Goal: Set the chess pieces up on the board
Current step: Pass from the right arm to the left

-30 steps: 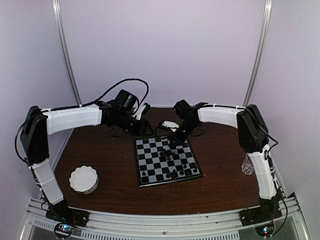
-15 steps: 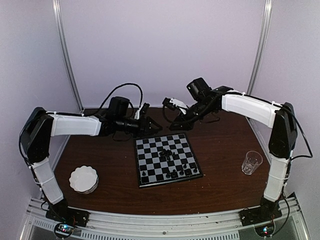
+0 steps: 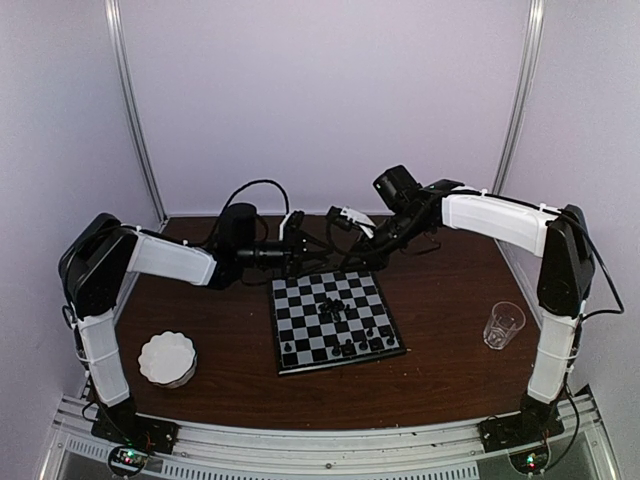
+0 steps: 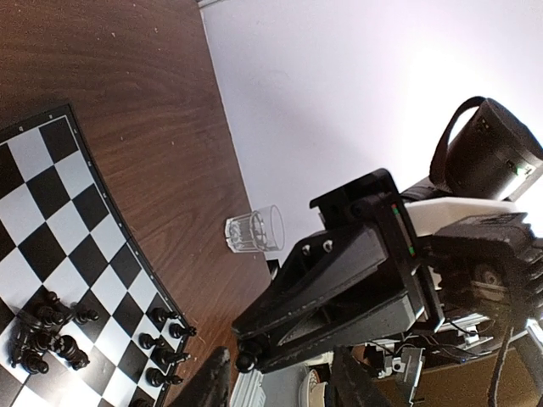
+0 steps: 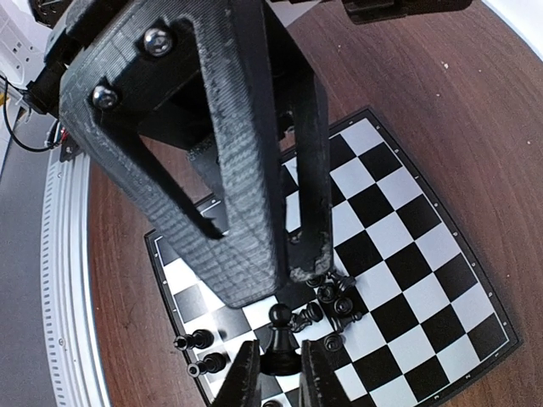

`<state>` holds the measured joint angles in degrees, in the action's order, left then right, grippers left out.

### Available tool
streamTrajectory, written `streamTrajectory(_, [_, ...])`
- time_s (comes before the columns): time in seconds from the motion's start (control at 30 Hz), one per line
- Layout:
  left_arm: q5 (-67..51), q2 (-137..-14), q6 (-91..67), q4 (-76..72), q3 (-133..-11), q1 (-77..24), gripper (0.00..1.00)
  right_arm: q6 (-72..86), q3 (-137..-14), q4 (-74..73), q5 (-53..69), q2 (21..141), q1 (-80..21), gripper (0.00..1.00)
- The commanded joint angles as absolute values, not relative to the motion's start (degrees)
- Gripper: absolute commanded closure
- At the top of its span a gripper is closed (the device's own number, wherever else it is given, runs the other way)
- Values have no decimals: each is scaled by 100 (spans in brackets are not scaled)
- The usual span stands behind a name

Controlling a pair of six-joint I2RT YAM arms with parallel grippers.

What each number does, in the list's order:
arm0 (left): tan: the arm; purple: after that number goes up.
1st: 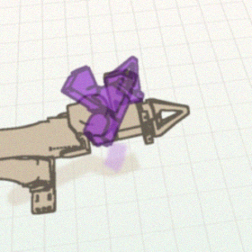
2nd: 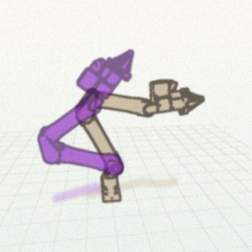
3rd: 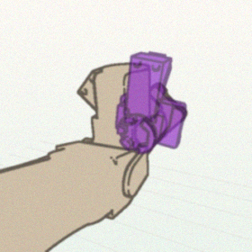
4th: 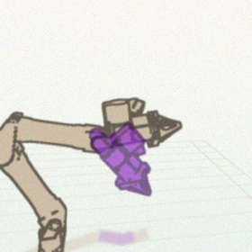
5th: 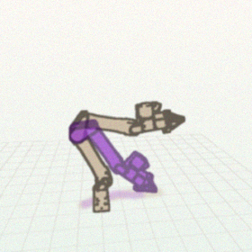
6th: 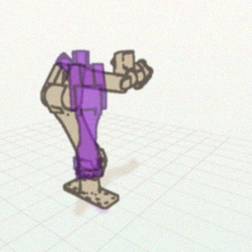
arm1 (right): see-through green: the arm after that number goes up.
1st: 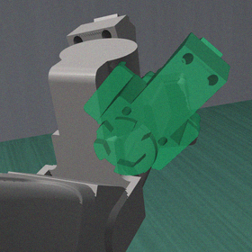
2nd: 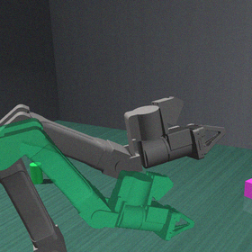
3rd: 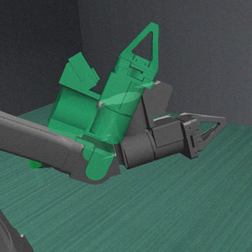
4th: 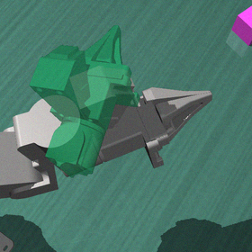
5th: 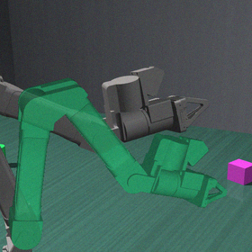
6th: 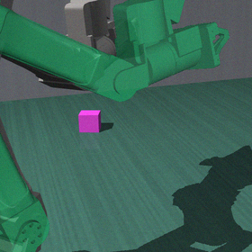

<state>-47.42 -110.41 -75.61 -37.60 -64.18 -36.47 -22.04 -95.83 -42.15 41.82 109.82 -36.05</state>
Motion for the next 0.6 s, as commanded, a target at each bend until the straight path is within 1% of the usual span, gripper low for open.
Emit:
streamTrajectory(0.0, [-4944,-11103,-7762,-4219,-6452,-3629,61,-2112,-9569,-4119,4307,10803,-3664,92])
streamTrajectory(0.2, [-4966,-11135,-7729,-4029,-6486,-3674,65,-2039,-9642,-4049,4289,10797,-3663,92])
streamTrajectory(0.57, [-5106,-11161,-7669,-3788,-6607,-3785,65,-1922,-9765,-3960,4153,10846,-3656,92])
